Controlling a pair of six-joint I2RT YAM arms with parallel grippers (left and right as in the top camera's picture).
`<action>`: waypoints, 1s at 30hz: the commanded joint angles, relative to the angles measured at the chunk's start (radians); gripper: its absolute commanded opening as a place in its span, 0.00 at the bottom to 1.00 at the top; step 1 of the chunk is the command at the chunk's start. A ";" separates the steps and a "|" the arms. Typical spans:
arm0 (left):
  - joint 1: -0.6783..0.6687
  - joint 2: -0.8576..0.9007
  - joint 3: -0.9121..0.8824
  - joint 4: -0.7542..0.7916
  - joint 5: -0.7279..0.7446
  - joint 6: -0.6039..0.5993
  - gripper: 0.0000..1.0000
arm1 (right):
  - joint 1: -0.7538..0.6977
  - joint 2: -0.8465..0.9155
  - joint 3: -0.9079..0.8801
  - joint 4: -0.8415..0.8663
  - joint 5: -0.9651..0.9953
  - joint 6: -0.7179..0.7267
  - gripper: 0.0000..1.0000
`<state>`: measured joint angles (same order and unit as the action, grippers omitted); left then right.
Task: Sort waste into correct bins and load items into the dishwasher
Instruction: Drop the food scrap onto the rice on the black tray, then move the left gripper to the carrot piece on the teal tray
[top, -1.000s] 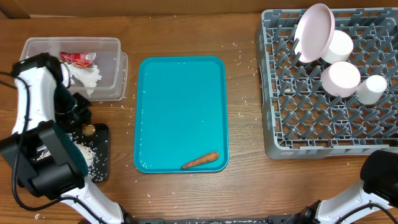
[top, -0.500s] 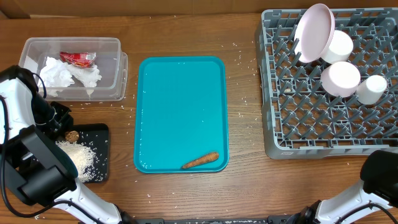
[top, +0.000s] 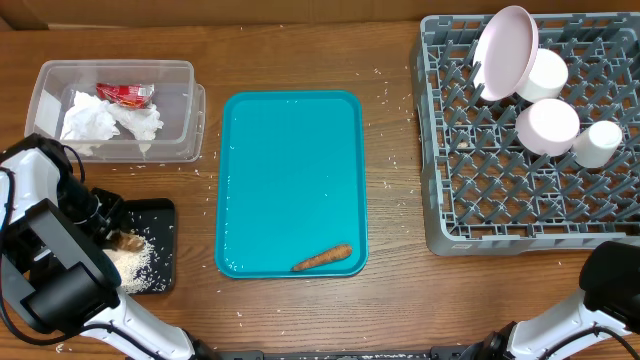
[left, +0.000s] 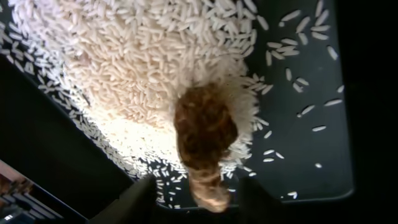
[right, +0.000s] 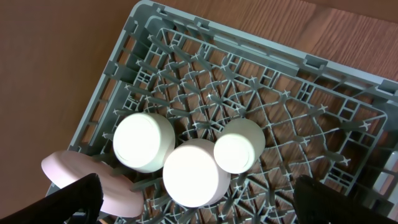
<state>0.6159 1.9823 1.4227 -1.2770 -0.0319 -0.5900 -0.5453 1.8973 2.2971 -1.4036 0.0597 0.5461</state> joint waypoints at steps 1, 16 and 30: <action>0.006 -0.004 -0.007 -0.002 -0.021 -0.015 0.62 | 0.000 -0.027 0.000 0.006 0.010 0.005 1.00; -0.050 -0.239 0.002 -0.047 0.077 0.045 0.60 | 0.000 -0.027 0.000 0.006 0.010 0.005 1.00; -0.673 -0.527 -0.031 0.063 0.317 0.435 0.68 | 0.000 -0.027 0.000 0.006 0.010 0.005 1.00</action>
<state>0.1261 1.4296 1.4200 -1.2369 0.1753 -0.3557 -0.5453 1.8973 2.2971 -1.4036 0.0597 0.5465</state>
